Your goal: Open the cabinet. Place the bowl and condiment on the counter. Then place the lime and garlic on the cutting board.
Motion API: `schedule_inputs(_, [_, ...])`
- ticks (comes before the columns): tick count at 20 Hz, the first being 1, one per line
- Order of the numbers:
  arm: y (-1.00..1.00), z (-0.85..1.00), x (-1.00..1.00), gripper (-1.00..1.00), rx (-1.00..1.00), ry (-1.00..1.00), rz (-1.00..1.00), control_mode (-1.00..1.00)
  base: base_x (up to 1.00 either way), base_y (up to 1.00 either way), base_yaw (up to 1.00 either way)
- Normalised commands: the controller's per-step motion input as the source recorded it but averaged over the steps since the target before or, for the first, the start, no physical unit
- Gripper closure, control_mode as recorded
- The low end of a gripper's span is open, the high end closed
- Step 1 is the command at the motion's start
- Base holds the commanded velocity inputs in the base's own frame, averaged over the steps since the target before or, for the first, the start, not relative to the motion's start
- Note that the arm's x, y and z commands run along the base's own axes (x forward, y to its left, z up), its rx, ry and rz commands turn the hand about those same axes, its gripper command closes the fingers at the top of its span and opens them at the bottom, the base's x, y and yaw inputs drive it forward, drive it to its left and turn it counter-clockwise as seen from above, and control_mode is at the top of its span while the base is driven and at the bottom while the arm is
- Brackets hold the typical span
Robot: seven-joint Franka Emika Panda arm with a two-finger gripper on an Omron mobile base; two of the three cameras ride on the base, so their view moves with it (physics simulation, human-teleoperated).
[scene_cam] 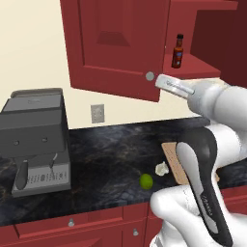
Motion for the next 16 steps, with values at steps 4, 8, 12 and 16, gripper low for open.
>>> schedule_inputs(4, [-0.29,0.14,0.01,-1.0,0.22,0.0,0.21,-1.0,0.0,0.0,0.0])
schedule_inputs(8, [-0.19,0.02,0.09,-1.0,0.18,0.0,0.19,-1.0,0.0,0.0,0.0])
schedule_inputs(12, [-0.06,0.0,0.19,-1.0,0.07,0.0,0.13,-1.0,0.0,0.0,0.0])
schedule_inputs(16, [-0.2,0.0,0.22,-1.0,0.1,0.0,0.13,-1.0,0.0,0.0,0.0])
